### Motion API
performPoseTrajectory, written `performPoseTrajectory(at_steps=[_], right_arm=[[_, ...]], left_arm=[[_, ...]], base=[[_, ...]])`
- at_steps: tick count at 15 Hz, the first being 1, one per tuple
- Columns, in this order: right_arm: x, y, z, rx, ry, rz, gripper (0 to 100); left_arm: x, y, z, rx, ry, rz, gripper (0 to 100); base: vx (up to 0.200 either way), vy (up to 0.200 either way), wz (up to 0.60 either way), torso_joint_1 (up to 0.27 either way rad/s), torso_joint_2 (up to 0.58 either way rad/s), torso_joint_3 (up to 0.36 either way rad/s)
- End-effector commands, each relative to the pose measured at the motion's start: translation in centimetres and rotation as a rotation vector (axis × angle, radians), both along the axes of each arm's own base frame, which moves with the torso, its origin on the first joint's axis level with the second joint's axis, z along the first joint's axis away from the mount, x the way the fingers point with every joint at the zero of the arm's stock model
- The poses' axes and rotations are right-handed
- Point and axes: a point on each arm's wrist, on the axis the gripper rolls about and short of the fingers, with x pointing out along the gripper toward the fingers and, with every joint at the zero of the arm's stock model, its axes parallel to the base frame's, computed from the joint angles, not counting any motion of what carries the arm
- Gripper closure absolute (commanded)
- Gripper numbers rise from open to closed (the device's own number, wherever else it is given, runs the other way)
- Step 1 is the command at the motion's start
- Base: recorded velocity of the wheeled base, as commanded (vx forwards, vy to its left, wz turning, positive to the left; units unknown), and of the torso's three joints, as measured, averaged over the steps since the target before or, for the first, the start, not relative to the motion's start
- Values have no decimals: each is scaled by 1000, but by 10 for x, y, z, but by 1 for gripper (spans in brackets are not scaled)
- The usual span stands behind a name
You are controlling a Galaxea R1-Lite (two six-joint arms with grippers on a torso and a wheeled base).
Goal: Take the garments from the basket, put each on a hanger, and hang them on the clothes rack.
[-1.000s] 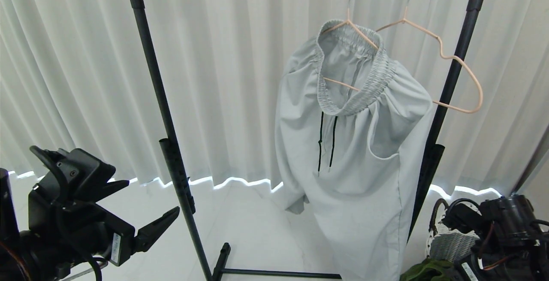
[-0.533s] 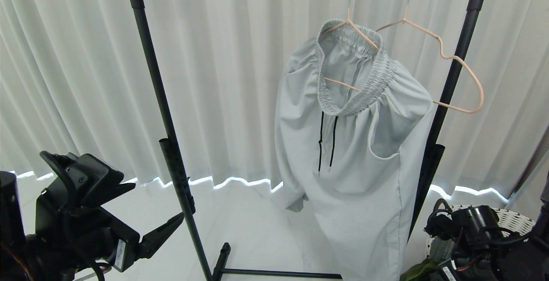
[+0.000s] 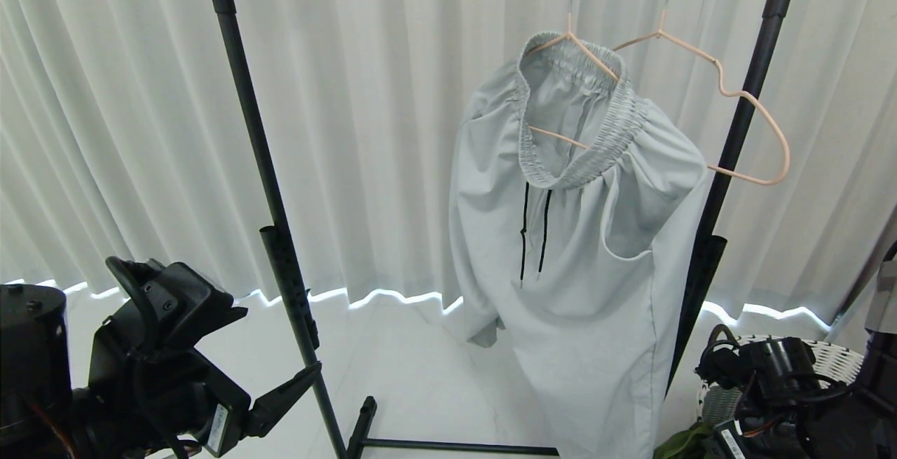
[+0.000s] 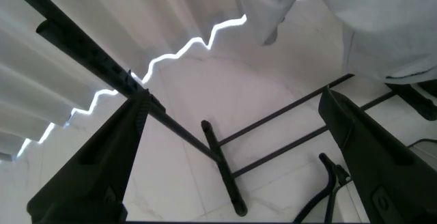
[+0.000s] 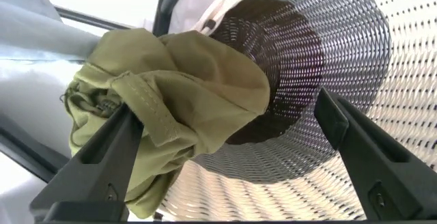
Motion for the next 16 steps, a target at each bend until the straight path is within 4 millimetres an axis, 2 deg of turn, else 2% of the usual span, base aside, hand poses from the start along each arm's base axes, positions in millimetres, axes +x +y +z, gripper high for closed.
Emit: performPoseTrajectory(at_steps=[1, 2, 3, 6, 11, 15, 16], right_arm=[[-1, 0, -4, -3, 19, 1, 0], [-1, 0, -4, -4, 16, 2, 0], [-1, 1, -3, -4, 0, 4, 100], [1, 3, 8, -12, -65, 20, 100], [-12, 2, 15, -14, -64, 21, 100], [-8, 6, 59, -15, -185, 59, 100], [-4, 8, 84, -11, -201, 67, 100]], left_arm=[[-1, 0, 0, -1, -1, 0, 0], [-1, 0, 0, -2, -1, 1, 0], [0, 0, 1, -3, -4, 1, 0], [0, 0, 0, -4, 2, 2, 0], [-1, 1, -2, -4, 12, 5, 0], [0, 1, -3, -1, 15, 6, 0], [0, 1, -3, -1, 15, 6, 0]], base=[[0, 0, 0, 0, 0, 0], [0, 0, 0, 0, 0, 0], [0, 0, 0, 0, 0, 0], [0, 0, 0, 0, 0, 0], [0, 0, 0, 0, 0, 0], [0, 0, 0, 0, 0, 0], [0, 0, 0, 0, 0, 0]])
